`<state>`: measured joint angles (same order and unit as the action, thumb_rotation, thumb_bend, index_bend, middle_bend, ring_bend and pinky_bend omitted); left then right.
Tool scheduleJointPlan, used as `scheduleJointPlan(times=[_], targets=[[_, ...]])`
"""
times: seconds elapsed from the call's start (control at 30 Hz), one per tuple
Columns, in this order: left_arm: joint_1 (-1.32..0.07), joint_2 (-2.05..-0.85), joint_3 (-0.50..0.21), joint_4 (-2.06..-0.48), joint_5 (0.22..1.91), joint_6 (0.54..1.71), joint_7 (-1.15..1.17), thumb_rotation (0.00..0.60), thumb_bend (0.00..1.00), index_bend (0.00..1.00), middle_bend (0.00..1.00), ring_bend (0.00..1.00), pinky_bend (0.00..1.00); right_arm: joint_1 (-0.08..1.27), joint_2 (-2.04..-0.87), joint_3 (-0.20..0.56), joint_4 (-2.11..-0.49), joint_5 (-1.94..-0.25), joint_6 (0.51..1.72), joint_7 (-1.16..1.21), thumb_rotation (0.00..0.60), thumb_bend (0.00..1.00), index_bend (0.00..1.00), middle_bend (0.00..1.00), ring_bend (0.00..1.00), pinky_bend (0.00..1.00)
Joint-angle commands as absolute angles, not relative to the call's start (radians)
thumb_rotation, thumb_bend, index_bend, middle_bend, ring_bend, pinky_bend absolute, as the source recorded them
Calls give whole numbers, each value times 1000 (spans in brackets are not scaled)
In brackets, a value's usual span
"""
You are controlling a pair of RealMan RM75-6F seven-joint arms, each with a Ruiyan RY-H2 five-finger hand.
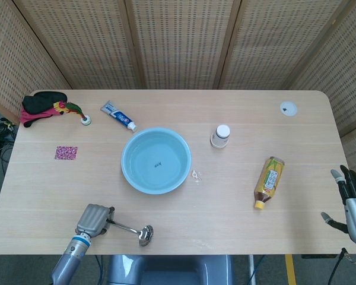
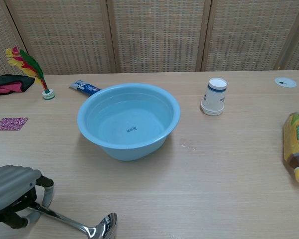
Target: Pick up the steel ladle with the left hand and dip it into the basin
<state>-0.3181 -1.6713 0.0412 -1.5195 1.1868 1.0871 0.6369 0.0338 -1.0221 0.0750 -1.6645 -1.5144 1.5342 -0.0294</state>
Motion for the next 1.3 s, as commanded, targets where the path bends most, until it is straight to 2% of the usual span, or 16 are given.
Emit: scheduleJointPlan(times=[0.03,0.33,0.8,1.07,1.3], targets=[[-319,-1665,38,-1526,1190,1093,629,600,488,620,900,829,956,34,-1022,75,-1665,-1515,1534,-29,600,0,0,0,0,0],[-330,-1601,32,-1581,1227,1108,582,600,546,662,900,829,956,34,-1021,75,-1665,-1515,1535,-26,600,0,0,0,0,0],[-364,-1435,17,-1761,1285,1120,556,600,549,691,900,829,956,34,-1022,75,-1666,-1511,1534,-29,600,0,0,0,0,0],[-443,-1315,-62,-1944,1208,1096,673,600,549,718,900,829,956,36,-1024,78,-1664,-1504,1530,-31,600,0,0,0,0,0],[-568,-1251,-204,-2069,992,1111,838,600,552,729,900,829,956,38,-1024,84,-1661,-1490,1526,-28,600,0,0,0,0,0]])
